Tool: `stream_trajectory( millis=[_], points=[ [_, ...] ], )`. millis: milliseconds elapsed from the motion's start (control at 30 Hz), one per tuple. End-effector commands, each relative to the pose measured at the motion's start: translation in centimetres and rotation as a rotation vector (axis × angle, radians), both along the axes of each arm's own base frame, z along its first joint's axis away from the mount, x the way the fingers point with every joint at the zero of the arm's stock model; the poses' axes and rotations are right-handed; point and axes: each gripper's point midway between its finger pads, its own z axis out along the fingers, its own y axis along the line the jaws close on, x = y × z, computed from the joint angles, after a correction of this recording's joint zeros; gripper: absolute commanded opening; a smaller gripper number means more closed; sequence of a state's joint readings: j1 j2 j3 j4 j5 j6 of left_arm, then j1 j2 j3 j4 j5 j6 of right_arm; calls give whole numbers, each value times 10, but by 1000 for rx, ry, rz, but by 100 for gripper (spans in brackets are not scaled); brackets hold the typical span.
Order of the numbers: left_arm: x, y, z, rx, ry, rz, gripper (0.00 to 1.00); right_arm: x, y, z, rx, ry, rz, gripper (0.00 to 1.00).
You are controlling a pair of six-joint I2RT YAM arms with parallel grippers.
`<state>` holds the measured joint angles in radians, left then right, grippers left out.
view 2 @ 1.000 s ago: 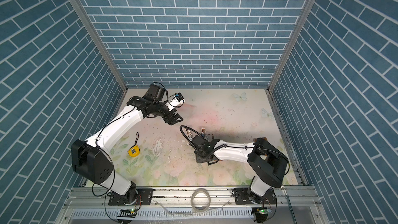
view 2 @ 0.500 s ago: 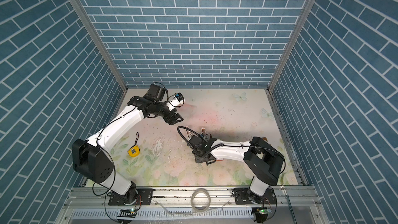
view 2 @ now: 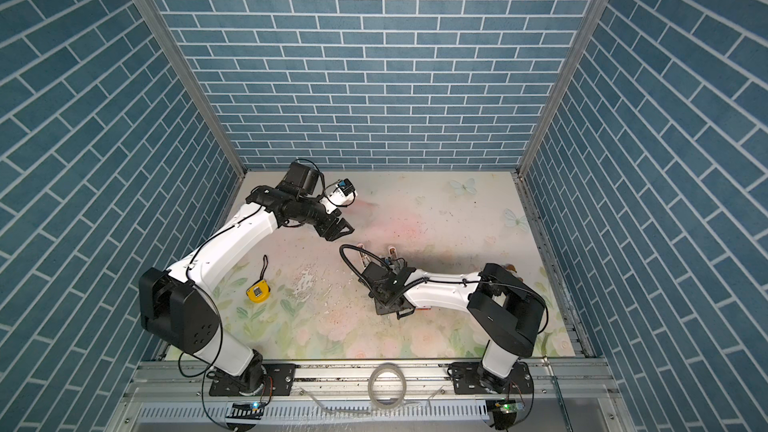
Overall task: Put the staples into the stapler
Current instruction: 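Lower the right gripper onto a staple strip in the grey tray and grasp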
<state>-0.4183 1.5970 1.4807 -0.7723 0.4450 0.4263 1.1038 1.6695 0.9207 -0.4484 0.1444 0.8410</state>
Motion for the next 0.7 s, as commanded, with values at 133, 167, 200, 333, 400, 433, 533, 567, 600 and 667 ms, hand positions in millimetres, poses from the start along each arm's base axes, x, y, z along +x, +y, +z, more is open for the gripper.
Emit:
stream_trajectory(
  millis=[133,167,200,333,400,433,533,567,600,667],
  points=[
    [2,1,5,1,-10,4,77,-3,-10,-4,-33,-11,-11,5],
    [2,1,5,1,-9,4,77,-2,-8,-2,-23,-17,-7,5],
    [2,1,5,2,-10,4,78,-2,-7,0,-15,-21,-6,4],
    [3,2,6,4,-12,6,77,0,-3,8,8,-40,3,3],
    [4,2,6,5,-13,5,77,2,-4,11,10,-47,1,3],
    [4,2,6,4,-13,5,77,2,-4,12,12,-50,4,3],
    [4,1,7,3,-15,5,77,1,-4,14,12,-53,7,3],
    [4,1,7,2,-16,5,77,2,-4,15,13,-56,7,3],
    [5,1,7,2,-15,4,77,2,-4,15,12,-57,7,3],
    [5,1,6,2,-11,6,77,2,-4,17,11,-58,7,3]
  ],
)
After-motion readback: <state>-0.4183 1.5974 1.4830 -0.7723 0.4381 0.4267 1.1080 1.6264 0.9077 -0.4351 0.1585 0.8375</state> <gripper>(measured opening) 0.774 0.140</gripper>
